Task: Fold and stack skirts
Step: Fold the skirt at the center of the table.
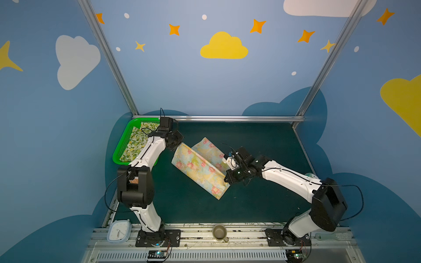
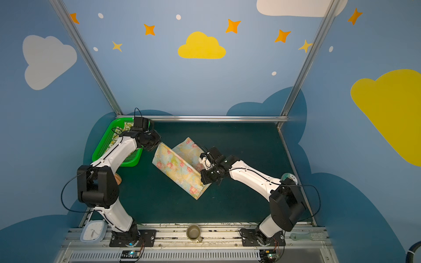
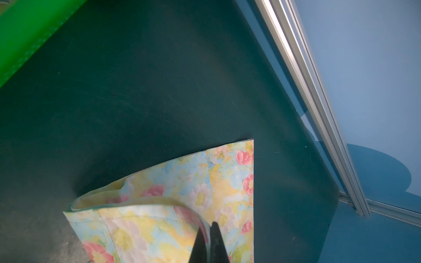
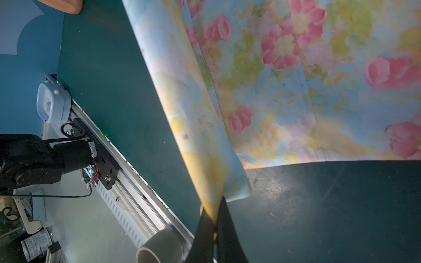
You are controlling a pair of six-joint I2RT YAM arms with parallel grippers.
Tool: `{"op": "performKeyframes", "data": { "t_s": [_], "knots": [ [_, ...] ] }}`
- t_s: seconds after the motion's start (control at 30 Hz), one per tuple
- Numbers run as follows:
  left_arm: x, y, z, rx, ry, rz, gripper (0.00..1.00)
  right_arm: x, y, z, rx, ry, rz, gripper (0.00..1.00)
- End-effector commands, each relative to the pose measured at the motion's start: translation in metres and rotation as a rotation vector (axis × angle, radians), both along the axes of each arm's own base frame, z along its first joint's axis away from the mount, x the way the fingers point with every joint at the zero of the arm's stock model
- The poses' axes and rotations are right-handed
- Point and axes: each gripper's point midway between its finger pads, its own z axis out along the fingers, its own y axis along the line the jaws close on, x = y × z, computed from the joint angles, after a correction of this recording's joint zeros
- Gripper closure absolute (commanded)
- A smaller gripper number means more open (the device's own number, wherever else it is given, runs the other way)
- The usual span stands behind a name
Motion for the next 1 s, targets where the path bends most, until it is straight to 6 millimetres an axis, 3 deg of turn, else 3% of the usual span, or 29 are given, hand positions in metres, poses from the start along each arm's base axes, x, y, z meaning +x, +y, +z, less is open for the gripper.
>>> {"op": "performKeyframes", "data": {
  "t_s": [0.0,0.43,0.97],
  "knots": [
    [0.015,0.004,0.009,0.023,-0.039,0.027,0.96,-0.007,-0.012,-0.005,-0.07,0.037,0.01,1.0],
    [0.037,-0.028,0.004,0.021,-0.036,-0.019,0.96,-0.007,-0.019,-0.002,-0.037,0.042,-0.009,1.0],
    [0.07,-0.065,-0.011,0.049,-0.017,-0.076,0.96,0.009,-0.035,-0.008,0.017,0.099,-0.081,1.0]
  ]
}}
